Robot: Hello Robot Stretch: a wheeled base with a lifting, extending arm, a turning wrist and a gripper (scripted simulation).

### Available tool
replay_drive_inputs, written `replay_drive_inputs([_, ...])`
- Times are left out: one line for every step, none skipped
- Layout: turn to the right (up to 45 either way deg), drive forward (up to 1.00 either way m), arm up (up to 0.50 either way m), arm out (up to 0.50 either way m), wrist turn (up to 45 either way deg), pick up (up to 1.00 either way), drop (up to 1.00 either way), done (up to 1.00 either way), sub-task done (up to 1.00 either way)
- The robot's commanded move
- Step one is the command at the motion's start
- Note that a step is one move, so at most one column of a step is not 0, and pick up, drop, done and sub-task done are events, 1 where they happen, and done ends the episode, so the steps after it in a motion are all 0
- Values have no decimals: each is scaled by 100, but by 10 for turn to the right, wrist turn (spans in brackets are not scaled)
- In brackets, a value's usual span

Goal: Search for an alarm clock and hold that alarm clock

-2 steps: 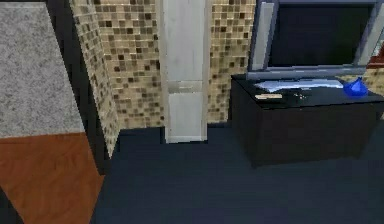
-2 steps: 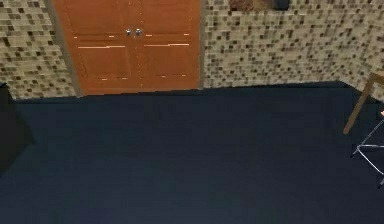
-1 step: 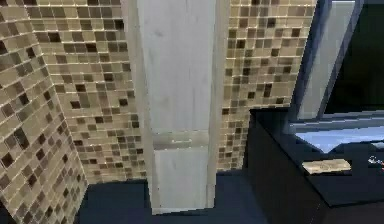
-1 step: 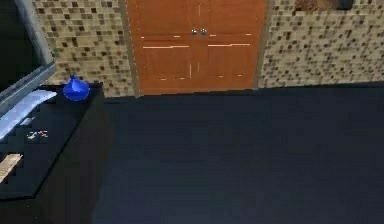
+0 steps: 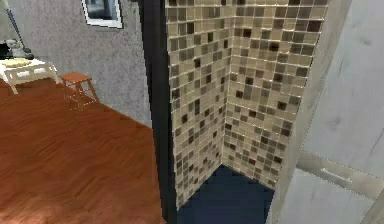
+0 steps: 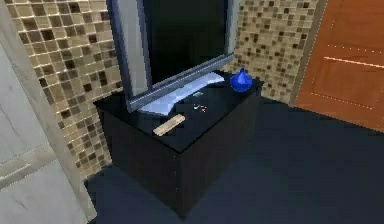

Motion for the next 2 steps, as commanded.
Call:
replay_drive_inputs([-60,0,0,0,0,0,0,0,0])
replay_drive_inputs([0,40,0,0,0,0,0,0,0])
